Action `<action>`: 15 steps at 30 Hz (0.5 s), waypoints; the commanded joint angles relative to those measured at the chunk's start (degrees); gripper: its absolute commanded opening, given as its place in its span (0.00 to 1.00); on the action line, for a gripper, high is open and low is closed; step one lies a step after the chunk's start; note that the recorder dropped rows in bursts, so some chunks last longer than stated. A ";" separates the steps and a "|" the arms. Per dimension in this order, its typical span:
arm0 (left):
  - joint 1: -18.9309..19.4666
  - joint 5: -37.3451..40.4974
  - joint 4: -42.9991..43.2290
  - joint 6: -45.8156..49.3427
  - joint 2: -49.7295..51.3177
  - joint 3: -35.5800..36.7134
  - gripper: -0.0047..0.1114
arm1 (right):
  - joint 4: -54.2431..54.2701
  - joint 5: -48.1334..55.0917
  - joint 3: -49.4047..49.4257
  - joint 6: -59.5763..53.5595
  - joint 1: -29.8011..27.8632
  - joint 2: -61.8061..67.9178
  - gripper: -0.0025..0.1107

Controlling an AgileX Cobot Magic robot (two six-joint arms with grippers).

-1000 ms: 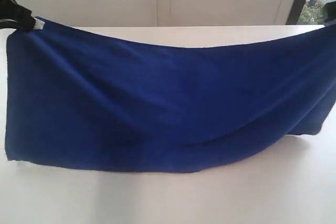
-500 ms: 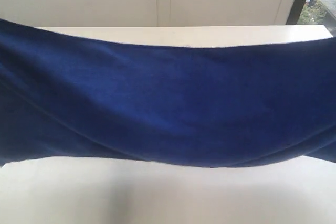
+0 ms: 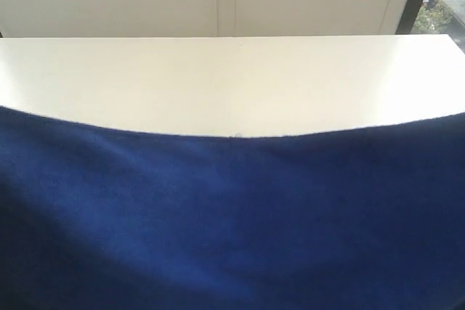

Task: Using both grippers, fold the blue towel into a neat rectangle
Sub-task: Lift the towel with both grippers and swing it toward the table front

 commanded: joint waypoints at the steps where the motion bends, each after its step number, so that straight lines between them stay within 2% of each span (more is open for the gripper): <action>1: 0.18 -6.82 0.43 -0.86 3.74 10.38 0.04 | 0.06 -6.04 5.96 -0.53 -0.03 5.68 0.02; 3: 0.18 -13.15 -0.18 -0.86 6.29 15.78 0.04 | 0.06 -11.49 9.90 -0.53 -0.03 9.09 0.02; 6: 0.18 -29.01 -2.22 -0.86 11.36 23.16 0.04 | -0.05 -21.30 15.06 -0.36 -0.03 14.85 0.02; 9: 0.18 -40.74 -4.97 -0.30 17.44 27.16 0.04 | -2.04 -28.95 18.01 2.51 -0.03 20.58 0.02; 15: 0.18 -51.21 -5.54 -0.16 29.21 28.05 0.04 | -5.23 -40.55 18.61 7.56 -0.03 31.41 0.02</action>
